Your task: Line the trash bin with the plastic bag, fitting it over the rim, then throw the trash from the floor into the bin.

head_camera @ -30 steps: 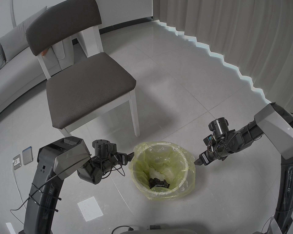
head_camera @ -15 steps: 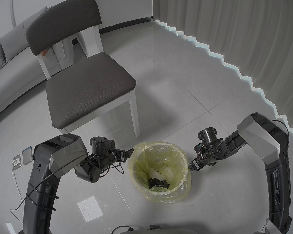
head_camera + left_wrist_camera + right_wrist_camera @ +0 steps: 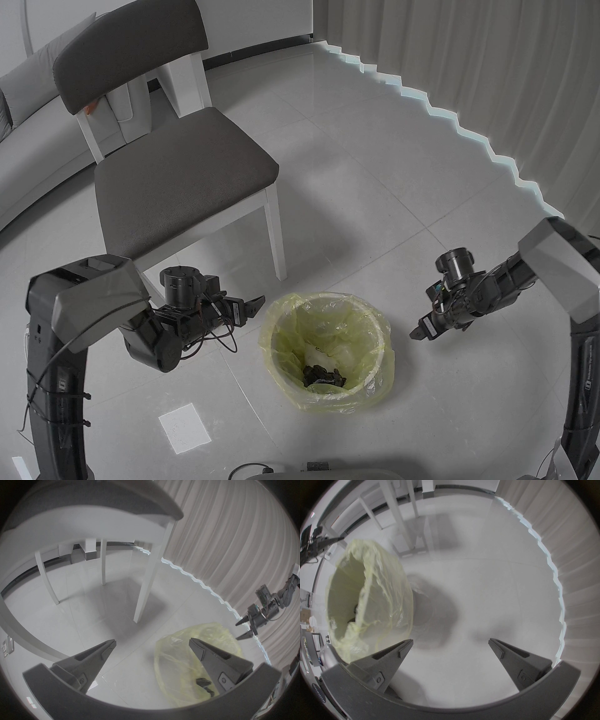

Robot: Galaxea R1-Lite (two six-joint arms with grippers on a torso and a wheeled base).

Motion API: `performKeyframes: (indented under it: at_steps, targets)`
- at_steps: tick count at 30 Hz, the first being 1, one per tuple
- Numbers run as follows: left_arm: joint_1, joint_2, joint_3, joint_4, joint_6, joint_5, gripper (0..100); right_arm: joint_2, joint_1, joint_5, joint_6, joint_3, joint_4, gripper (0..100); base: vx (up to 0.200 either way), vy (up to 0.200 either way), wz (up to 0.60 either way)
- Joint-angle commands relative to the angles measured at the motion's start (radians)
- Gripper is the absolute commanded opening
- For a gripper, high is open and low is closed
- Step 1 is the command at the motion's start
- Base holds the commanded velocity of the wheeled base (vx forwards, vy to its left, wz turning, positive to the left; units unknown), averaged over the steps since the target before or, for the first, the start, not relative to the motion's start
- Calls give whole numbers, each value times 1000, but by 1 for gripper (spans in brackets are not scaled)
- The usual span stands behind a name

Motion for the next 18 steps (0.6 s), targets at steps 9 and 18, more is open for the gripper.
performKeyframes:
  at_steps: [9,18]
  targets:
    - [18,-766,465,-58,-5,-148,100,-934,-105,48,14,514,-100,100,0,0,0]
    - [94,-1245,664,23,-22,-143,100,-1630,-105,53,130,696,-57,100,0,0,0]
